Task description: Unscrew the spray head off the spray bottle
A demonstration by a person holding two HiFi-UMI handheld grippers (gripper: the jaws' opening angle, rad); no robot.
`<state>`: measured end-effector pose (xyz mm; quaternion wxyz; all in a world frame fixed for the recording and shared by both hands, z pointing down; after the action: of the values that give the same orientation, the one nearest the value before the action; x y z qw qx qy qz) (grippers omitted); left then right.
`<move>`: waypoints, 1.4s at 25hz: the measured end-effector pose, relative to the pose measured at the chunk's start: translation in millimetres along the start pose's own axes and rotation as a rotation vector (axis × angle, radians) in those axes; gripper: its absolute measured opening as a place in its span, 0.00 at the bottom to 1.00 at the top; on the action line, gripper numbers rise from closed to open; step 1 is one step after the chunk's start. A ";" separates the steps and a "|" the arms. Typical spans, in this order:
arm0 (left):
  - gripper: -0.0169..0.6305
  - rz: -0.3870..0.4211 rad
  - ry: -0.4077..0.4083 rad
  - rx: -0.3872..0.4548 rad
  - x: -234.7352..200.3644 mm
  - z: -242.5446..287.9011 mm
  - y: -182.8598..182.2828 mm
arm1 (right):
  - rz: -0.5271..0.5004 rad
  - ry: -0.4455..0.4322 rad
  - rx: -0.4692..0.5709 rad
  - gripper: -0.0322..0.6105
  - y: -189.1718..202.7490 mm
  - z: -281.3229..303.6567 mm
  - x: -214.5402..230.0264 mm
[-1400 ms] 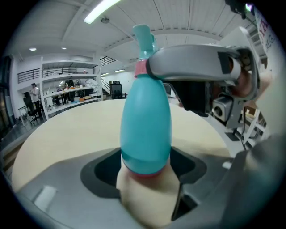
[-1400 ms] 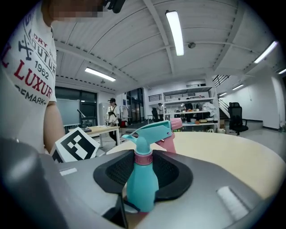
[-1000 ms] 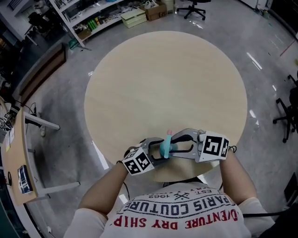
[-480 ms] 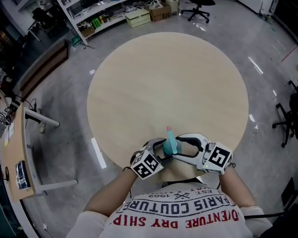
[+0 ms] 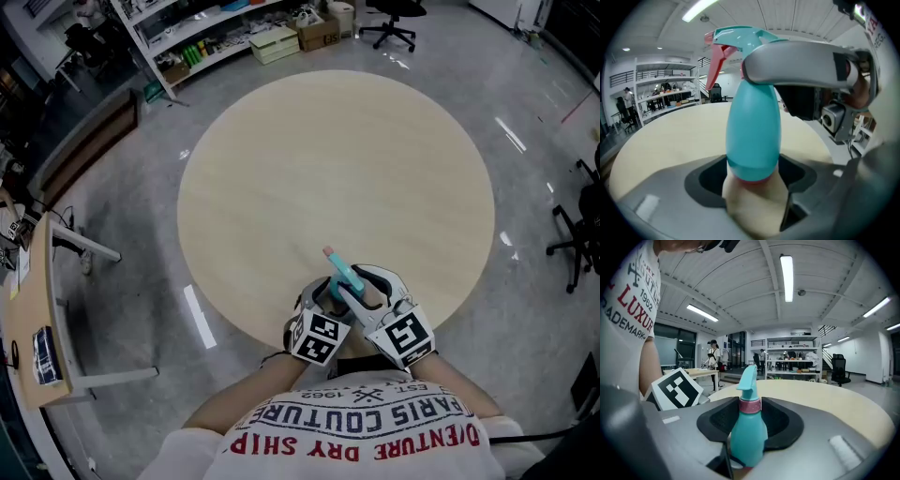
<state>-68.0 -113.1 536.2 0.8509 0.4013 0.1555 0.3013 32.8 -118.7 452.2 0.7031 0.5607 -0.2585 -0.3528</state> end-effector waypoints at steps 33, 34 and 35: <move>0.59 0.162 0.185 0.130 1.7 -0.2 3.3 | -0.032 -0.339 0.009 0.25 -0.1 -10.9 17.0; 0.59 0.152 0.172 0.131 3.3 0.7 2.2 | -0.039 -0.297 0.014 0.25 -0.7 -12.3 16.6; 0.59 0.142 0.159 0.130 4.6 1.6 1.2 | -0.051 -0.246 0.021 0.26 -0.9 -13.6 15.8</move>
<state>-64.1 -110.5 538.1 0.7846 0.4403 0.2130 0.3809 52.7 -123.0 447.5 0.6507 0.5269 -0.3324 -0.4340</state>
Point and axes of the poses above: the fingertips, and each gripper's own axes: z forward along the fingers, x to its right, y out of its underside, the point moved 9 cm from there along -z, backward along the fingers, and after that the axes turned 2 degrees about -z, right-handed, at the moved point
